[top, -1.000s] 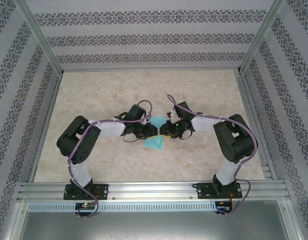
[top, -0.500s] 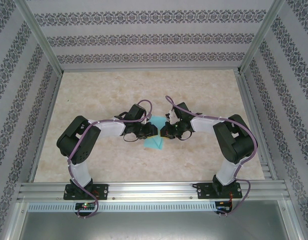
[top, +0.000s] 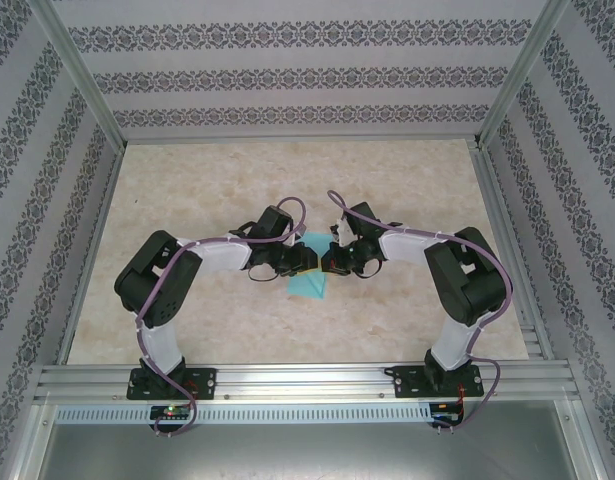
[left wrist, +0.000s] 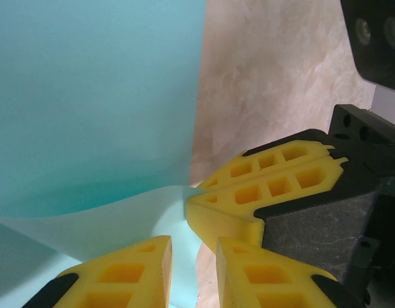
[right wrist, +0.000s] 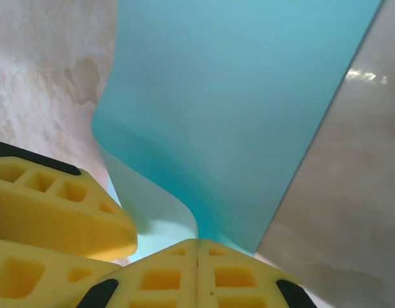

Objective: Fold a paper plane with a square sheet of paper (pick it up from the middle)
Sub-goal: Fold the triangle a second time at the center of the table.

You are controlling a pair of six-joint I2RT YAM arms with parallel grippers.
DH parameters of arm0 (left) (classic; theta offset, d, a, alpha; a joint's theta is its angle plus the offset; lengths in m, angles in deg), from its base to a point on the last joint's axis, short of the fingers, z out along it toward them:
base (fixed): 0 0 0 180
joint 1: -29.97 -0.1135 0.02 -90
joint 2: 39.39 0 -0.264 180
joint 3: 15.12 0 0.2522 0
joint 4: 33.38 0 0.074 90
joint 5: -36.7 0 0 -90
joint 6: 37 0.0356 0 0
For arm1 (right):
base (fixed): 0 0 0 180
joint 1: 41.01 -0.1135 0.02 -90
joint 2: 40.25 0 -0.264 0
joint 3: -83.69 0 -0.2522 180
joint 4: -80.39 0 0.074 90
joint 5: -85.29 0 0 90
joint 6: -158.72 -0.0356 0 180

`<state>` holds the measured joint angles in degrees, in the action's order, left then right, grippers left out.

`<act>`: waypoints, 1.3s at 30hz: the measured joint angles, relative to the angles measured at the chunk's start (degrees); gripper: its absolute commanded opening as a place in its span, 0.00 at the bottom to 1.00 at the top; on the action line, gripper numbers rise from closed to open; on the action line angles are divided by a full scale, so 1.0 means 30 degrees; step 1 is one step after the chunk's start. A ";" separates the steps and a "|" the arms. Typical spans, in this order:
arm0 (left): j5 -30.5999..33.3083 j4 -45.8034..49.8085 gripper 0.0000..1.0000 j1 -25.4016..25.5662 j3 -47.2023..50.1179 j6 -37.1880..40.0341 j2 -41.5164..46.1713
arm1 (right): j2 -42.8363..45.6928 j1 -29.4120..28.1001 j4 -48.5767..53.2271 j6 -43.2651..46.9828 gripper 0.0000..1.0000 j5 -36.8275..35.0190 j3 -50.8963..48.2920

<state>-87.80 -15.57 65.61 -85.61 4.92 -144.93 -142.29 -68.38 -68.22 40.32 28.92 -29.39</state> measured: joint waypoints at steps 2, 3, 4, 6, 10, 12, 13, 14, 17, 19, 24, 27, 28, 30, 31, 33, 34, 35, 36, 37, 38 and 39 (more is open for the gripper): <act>-0.0109 0.0007 0.25 0.0000 -0.0007 0.0000 -0.0124 | -0.0044 0.0000 0.0131 0.0029 0.05 -0.0124 0.0131; -0.0175 0.0000 0.25 0.0000 -0.0015 0.0000 -0.0189 | -0.0080 0.0000 0.0146 0.0029 0.05 -0.0182 0.0189; -0.0226 0.0000 0.25 0.0000 -0.0015 0.0000 -0.0233 | -0.0095 0.0000 0.0197 0.0036 0.05 -0.0211 0.0233; -0.0299 0.0007 0.25 0.0000 -0.0015 0.0000 -0.0291 | -0.0204 0.0000 0.0306 0.0044 0.05 -0.0270 0.0379; -0.0372 0.0007 0.25 0.0000 -0.0029 0.0007 -0.0291 | -0.0313 0.0000 0.0393 0.0102 0.05 -0.0342 0.0466; -0.0408 0.0007 0.25 0.0000 -0.0029 0.0000 -0.0291 | -0.0328 0.0000 0.0452 0.0102 0.05 -0.0401 0.0481; -0.0415 0.0007 0.25 0.0000 -0.0029 0.0000 -0.0299 | -0.0328 0.0000 0.0466 0.0109 0.05 -0.0415 0.0488; -0.0408 0.0000 0.25 0.0000 -0.0029 0.0000 -0.0299 | -0.0335 -0.0007 0.0503 0.0109 0.05 -0.0481 0.0488; -0.0415 0.0000 0.25 0.0000 -0.0036 0.0007 -0.0313 | -0.0335 0.0000 0.0583 0.0160 0.05 -0.0627 0.0495; -0.0415 0.0007 0.25 0.0000 -0.0066 0.0007 -0.0372 | -0.0335 0.0000 0.0590 0.0189 0.05 -0.0699 0.0495; -0.0415 0.0007 0.25 0.0007 -0.0087 0.0007 -0.0678 | -0.0342 0.0000 0.0634 0.0255 0.05 -0.0743 0.0495; -0.0415 0.0007 0.25 0.0007 -0.0102 0.0007 -0.0787 | -0.0459 0.0000 0.0634 0.0284 0.05 -0.0750 0.0532; -0.0408 0.0007 0.25 0.0007 -0.0109 0.0007 -0.0809 | -0.0525 0.0000 0.0627 0.0313 0.05 -0.0750 0.0546; -0.0415 0.0000 0.25 0.0007 -0.0117 0.0007 -0.0831 | -0.0627 0.0000 0.0641 0.0335 0.05 -0.0750 0.0561; -0.0415 0.0007 0.25 0.0007 -0.0117 0.0007 -0.0838 | -0.0656 0.0000 0.0656 0.0357 0.05 -0.0750 0.0583; -0.0408 0.0007 0.25 0.0007 -0.0117 0.0007 -0.0860 | -0.0685 0.0000 0.0678 0.0379 0.05 -0.0758 0.0641; -0.0408 0.0007 0.25 0.0007 -0.0117 0.0007 -0.0860 | -0.0692 0.0000 0.0692 0.0379 0.05 -0.0758 0.0663; -0.0408 0.0007 0.25 0.0007 -0.0117 0.0007 -0.0860 | -0.0692 0.0000 0.0707 0.0379 0.05 -0.0758 0.0670; -0.0408 0.0007 0.25 0.0007 -0.0117 0.0007 -0.0860 | -0.0692 0.0000 0.0707 0.0379 0.05 -0.0758 0.0685; -0.0408 0.0007 0.25 0.0007 -0.0117 0.0007 -0.0860 | -0.0699 0.0000 0.0714 0.0379 0.05 -0.0758 0.0699; -0.0408 0.0007 0.25 0.0007 -0.0117 0.0007 -0.0867 | -0.0707 0.0000 0.0714 0.0379 0.05 -0.0765 0.0714; -0.0408 0.0007 0.25 0.0007 -0.0117 0.0007 -0.0867 | -0.0714 0.0000 0.0707 0.0379 0.05 -0.0765 0.0736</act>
<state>-89.03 -15.54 65.63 -85.96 4.94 -147.53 -144.43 -68.38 -66.10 41.46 26.62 -27.18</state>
